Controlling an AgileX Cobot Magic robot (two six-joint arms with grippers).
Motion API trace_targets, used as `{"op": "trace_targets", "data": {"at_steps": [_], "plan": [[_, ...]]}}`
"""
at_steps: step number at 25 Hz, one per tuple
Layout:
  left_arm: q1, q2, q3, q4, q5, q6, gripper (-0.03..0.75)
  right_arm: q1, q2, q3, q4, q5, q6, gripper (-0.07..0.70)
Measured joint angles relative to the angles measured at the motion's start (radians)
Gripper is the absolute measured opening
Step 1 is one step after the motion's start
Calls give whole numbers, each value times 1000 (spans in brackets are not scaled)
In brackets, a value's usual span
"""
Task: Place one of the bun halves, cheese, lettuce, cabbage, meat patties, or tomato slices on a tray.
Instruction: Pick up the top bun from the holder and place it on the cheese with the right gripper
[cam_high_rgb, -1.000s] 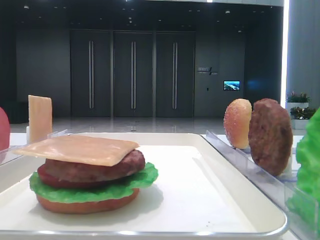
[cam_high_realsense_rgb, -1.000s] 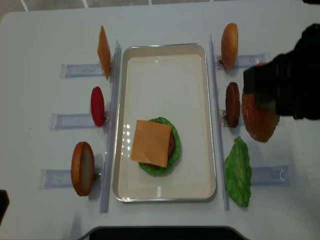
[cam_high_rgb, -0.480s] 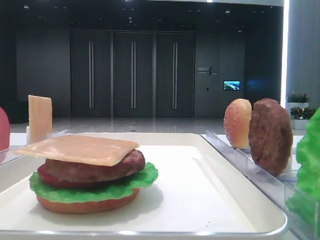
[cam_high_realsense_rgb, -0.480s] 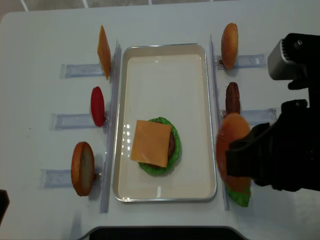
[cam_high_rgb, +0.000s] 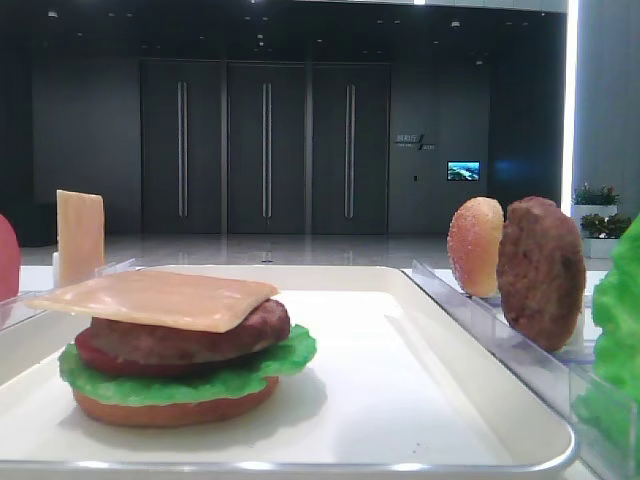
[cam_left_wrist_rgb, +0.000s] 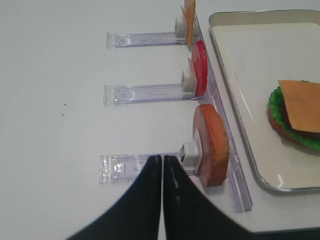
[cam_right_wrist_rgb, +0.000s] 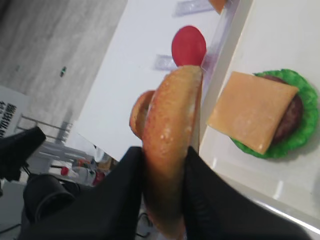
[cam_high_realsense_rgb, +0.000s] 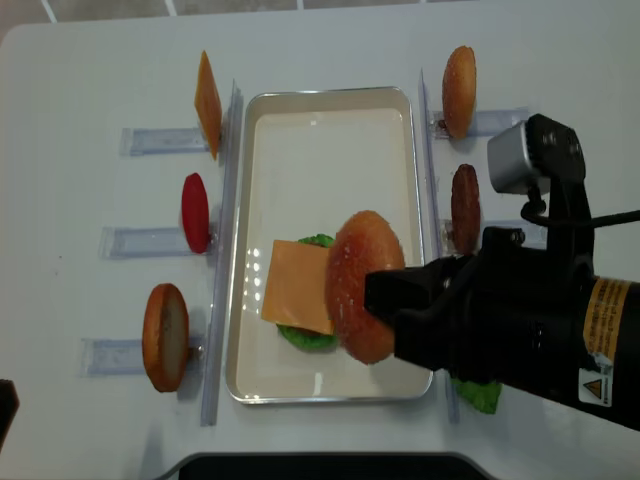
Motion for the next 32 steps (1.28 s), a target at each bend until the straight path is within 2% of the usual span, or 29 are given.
{"op": "trace_targets", "data": {"at_steps": [2,7,12,14,17,19,22,26,32], "plan": [[0,0,0,0,0,0,-7,-26,0,41,20,-99,0,171],[0,0,0,0,0,0,-7,-59,62,72,30,-227,1,171],[0,0,0,0,0,0,-7,-59,211,74,31,-398,49,171],[0,0,0,0,0,0,-7,-59,271,74,-33,-467,118,171],[0,0,0,0,0,0,-7,-82,350,76,-207,-598,311,170],[0,0,0,0,0,0,-7,-124,401,76,-335,-690,457,170],[0,0,0,0,0,0,-7,-191,474,85,-474,-816,585,170],[0,0,0,0,0,0,-7,-257,530,123,-510,-987,637,169],[0,0,0,0,0,0,-7,-311,590,181,-521,-1161,643,169]]}}
